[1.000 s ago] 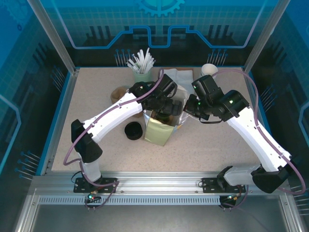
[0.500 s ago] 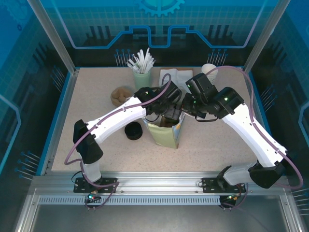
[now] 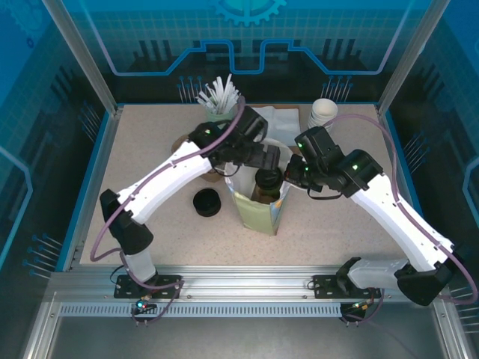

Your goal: Pack the takeout coffee

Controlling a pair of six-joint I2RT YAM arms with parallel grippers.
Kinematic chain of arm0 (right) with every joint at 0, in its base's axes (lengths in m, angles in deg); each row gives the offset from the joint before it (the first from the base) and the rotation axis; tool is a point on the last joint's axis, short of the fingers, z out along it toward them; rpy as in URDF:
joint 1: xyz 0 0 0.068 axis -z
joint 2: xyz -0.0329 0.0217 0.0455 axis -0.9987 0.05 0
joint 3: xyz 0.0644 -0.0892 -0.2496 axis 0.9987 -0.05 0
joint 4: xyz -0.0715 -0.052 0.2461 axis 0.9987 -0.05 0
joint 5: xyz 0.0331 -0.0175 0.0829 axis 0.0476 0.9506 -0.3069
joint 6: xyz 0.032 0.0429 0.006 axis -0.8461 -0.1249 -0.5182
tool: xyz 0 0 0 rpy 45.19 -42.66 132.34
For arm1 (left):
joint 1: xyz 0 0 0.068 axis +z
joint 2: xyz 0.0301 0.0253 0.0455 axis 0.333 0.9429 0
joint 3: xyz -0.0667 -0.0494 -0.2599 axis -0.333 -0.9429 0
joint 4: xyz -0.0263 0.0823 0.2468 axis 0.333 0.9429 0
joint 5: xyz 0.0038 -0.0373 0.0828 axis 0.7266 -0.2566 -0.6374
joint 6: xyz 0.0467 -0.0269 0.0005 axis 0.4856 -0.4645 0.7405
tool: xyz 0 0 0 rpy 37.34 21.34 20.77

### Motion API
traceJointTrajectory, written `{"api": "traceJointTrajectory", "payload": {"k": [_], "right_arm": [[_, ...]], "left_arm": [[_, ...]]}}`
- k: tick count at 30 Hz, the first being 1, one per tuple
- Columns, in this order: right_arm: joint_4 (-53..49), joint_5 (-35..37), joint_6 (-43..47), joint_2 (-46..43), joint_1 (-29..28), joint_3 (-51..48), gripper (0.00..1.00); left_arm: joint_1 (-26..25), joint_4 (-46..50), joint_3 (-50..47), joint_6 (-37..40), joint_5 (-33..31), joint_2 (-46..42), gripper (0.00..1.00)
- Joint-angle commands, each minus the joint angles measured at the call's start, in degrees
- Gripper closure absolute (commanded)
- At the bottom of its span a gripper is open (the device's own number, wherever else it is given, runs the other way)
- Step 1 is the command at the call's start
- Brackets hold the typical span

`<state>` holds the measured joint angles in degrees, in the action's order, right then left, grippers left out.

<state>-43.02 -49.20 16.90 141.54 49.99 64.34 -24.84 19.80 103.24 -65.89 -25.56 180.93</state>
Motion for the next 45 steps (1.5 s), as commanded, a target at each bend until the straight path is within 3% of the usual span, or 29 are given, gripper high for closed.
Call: {"api": "traceJointTrajectory", "payload": {"k": [1, 8, 21, 26, 34, 45], "right_arm": [[6.5, -3.1, 5.5, -2.5, 1.0, -2.2, 1.00], [12.3, -8.9, 11.9, -5.2, 3.2, -6.1, 1.00], [22.5, -23.1, 19.2, -7.8, 6.0, -12.7, 1.00], [25.8, -29.4, 19.5, -7.6, 7.8, -14.7, 1.00], [24.1, -33.7, 17.2, -4.3, 13.9, -13.6, 1.00], [19.6, -43.4, 19.6, 4.7, 22.3, -10.2, 1.00]], "left_arm": [[2.3, 1.9, 4.0, -0.7, 6.5, -6.2, 0.01], [7.6, 0.5, 3.4, -0.1, 13.4, -12.9, 0.01], [19.9, 1.3, -2.4, 3.9, 14.3, -18.1, 0.01], [21.2, 1.3, -4.3, 3.8, 14.2, -18.3, 0.01], [22.3, -0.5, -4.9, 1.5, 11.5, -16.6, 0.01], [22.9, 0.1, 0.8, 0.1, 7.5, -9.5, 0.01]]}}
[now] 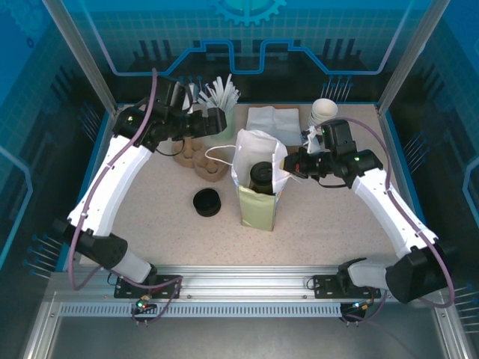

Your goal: Pack the takeout coffee

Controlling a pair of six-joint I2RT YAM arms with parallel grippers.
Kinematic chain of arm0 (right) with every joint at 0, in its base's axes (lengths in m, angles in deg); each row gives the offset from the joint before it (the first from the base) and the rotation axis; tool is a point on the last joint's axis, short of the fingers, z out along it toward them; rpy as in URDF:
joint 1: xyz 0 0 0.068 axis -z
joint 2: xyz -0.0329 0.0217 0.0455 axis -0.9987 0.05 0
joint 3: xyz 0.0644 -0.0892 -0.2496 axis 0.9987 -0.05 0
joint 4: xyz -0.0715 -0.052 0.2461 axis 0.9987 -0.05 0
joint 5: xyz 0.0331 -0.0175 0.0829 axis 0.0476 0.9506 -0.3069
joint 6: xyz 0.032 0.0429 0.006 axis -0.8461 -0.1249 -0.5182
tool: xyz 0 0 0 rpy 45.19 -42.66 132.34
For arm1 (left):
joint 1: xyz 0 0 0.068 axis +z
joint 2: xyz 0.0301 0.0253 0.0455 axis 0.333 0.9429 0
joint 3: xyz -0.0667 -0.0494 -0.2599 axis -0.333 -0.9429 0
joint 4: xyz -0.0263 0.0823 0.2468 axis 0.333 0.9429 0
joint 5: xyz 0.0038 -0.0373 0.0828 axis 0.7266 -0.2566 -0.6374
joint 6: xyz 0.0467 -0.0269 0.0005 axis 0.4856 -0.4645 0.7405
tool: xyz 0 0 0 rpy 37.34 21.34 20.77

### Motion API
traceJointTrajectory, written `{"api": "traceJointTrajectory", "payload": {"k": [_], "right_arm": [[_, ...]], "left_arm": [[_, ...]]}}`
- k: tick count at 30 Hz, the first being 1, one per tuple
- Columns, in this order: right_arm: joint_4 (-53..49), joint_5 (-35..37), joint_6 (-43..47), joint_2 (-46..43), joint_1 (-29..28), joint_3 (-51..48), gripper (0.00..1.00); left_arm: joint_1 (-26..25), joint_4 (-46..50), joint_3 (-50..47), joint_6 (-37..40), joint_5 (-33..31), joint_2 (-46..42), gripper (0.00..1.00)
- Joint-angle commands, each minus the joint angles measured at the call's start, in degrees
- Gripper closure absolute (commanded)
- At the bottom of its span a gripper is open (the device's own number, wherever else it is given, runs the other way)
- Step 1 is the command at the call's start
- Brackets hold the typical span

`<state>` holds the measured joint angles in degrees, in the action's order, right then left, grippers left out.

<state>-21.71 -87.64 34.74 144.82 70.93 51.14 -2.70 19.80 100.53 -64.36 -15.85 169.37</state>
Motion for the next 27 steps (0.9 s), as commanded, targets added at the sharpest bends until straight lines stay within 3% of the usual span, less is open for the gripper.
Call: {"api": "traceJointTrajectory", "payload": {"k": [1, 8, 20, 23, 27], "right_arm": [[-2.1, -5.6, 2.3, 2.0, 1.6, 3.6, 1.00], [-2.4, -11.7, 3.8, 5.6, 2.8, 4.6, 1.00], [2.2, -12.9, 2.1, 5.8, 3.0, 1.6, 1.00], [3.2, -12.8, 1.0, 5.9, 3.0, 1.7, 0.96], [1.2, -11.6, 1.7, 5.9, 3.4, 3.4, 0.84]], "left_arm": [[0.9, 0.5, 4.5, -1.6, -2.8, 2.9, 0.01], [1.9, 2.0, 9.9, -2.2, -4.9, 7.6, 0.01], [4.1, 3.5, 15.0, -1.8, -7.4, 11.9, 0.01], [5.0, 3.4, 15.1, -1.4, -7.7, 12.1, 0.01], [6.5, 2.2, 14.8, -0.4, -9.5, 12.2, 0.01]]}}
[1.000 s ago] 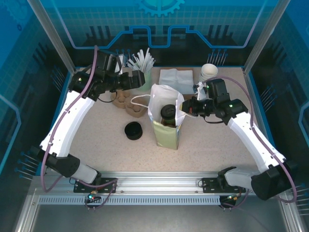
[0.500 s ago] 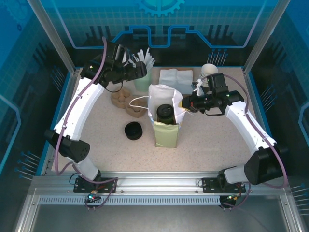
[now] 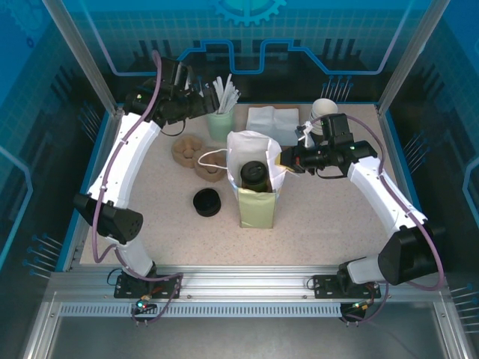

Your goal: Pack the takeout coffee

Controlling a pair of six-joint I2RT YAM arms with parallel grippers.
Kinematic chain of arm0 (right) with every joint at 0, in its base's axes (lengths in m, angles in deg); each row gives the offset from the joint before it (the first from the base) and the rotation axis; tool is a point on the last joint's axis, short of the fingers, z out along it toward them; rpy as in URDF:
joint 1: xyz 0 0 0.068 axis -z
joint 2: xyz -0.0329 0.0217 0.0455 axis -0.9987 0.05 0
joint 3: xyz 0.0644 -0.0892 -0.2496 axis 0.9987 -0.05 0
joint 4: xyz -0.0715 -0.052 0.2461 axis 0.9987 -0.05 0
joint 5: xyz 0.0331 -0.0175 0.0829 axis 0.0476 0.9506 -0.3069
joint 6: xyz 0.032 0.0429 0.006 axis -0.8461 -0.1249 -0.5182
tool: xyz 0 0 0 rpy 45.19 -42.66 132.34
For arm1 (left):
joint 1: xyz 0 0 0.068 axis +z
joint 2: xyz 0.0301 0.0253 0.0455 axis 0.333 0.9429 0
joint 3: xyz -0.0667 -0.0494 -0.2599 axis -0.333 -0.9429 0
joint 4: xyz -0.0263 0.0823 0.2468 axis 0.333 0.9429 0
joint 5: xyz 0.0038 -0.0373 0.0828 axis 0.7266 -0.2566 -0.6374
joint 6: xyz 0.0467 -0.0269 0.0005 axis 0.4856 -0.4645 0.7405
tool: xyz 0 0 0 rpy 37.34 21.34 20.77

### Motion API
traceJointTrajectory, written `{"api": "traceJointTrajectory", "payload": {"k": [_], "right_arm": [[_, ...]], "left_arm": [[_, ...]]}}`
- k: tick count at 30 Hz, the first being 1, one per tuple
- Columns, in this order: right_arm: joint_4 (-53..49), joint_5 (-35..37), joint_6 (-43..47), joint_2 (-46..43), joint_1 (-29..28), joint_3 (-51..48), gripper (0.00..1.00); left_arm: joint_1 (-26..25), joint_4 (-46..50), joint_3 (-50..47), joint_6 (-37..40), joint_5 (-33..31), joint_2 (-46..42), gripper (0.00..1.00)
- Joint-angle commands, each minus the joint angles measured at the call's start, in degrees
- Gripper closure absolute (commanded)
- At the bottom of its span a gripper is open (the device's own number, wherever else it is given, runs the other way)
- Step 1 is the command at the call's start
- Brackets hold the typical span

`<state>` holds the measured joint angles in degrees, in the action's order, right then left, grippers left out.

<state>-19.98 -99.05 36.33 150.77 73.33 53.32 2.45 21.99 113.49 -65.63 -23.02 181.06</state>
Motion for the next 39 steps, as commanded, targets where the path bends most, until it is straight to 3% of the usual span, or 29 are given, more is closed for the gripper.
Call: {"api": "traceJointTrajectory", "payload": {"k": [1, 3, 8, 14, 24, 39], "right_arm": [[-1.0, -0.3, 0.4, 0.0, 1.3, 1.6, 0.80], [-3.4, 0.1, 1.7, 0.0, 1.9, 3.2, 0.70], [-8.8, 0.1, 5.2, -0.6, 4.3, 6.9, 0.58], [-17.0, 0.0, 9.9, -1.1, 8.2, 12.5, 0.51], [-24.3, -2.8, 14.3, -1.5, 14.8, 18.2, 0.49], [-19.4, -3.2, 7.3, -2.2, 15.0, 16.3, 0.51]], "left_arm": [[1.8, -0.6, 1.7, 1.0, -2.2, 0.5, 0.01], [2.5, -2.0, 1.3, 1.5, -2.7, 0.6, 0.01], [4.3, -6.2, -0.2, 1.4, -2.6, 0.5, 0.01], [5.7, -9.4, -0.3, -0.1, -3.6, 2.0, 0.02], [6.8, -10.9, 5.7, -2.3, -7.3, 8.4, 0.02], [7.6, -14.5, 10.6, -4.2, -7.5, 16.4, 0.08]]}}
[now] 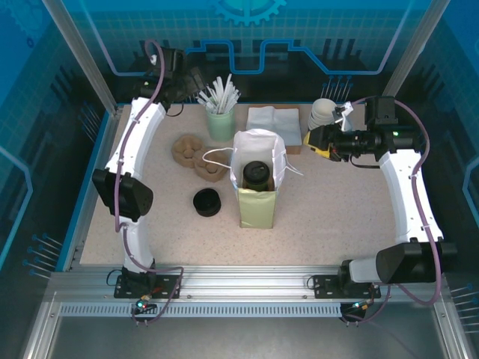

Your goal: Pack the takeout coffee

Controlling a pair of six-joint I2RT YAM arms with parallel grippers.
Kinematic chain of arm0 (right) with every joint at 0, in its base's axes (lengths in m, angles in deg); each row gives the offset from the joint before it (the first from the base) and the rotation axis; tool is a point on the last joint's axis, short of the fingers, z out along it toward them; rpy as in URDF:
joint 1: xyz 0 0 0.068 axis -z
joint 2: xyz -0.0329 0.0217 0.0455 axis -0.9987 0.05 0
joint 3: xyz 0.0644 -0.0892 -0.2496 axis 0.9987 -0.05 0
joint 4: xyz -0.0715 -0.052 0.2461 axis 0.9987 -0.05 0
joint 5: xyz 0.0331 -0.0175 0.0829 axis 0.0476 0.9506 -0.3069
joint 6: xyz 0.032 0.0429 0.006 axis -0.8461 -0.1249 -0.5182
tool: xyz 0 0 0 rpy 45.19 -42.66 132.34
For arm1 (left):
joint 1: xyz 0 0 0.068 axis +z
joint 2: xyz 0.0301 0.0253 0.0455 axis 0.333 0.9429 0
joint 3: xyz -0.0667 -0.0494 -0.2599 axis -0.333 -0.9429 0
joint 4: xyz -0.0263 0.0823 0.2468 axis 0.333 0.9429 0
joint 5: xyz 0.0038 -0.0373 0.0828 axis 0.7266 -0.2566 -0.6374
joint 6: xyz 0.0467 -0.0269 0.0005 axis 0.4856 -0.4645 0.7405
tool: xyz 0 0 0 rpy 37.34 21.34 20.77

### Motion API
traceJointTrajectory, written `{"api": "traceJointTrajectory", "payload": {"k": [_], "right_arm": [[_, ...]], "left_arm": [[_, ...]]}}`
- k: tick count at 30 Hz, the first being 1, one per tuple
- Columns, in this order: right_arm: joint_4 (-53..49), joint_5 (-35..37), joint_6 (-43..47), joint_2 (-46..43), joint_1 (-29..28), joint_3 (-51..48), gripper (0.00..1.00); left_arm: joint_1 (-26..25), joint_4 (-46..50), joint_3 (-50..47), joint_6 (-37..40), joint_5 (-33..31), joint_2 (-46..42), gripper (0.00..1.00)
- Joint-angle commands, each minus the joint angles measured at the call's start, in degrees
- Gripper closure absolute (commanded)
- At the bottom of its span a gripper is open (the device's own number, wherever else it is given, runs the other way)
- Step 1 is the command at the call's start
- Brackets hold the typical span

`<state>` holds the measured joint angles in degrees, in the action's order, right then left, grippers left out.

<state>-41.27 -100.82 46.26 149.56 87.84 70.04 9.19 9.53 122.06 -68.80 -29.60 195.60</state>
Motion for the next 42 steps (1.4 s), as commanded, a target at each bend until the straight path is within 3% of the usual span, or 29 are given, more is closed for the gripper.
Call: {"api": "traceJointTrajectory", "payload": {"k": [1, 7, 19, 26, 30, 36, 42], "right_arm": [[2.6, -1.5, -2.9, -1.1, 0.4, -0.4, 0.51], [4.1, 0.9, -6.5, -1.3, -0.4, 1.4, 0.52], [7.3, 1.4, -10.9, -7.3, -4.4, -1.8, 0.49], [7.2, 3.1, -7.3, -11.0, -6.7, -3.5, 0.54], [7.1, 4.6, -3.8, -13.5, -7.3, -5.2, 0.57], [8.2, 6.0, -0.7, -16.6, -7.6, -6.3, 0.59], [8.9, 8.0, 2.3, -18.9, -8.0, -7.6, 0.61]], "left_arm": [[0.9, -2.5, 2.1, -1.2, -0.9, 2.2, 0.08], [0.9, -3.8, 2.2, -3.7, -1.3, 3.1, 0.13], [0.8, -5.0, -4.6, -1.6, 1.9, -0.6, 0.11], [0.4, -2.6, -6.3, 9.5, 12.4, -2.9, 0.14], [-0.1, -3.4, -7.1, 16.0, 16.1, -3.2, 0.24], [-2.7, -2.7, -3.6, 23.2, 15.8, -0.5, 0.33], [-5.6, -2.8, -0.6, 28.7, 12.5, 2.6, 0.35]]}}
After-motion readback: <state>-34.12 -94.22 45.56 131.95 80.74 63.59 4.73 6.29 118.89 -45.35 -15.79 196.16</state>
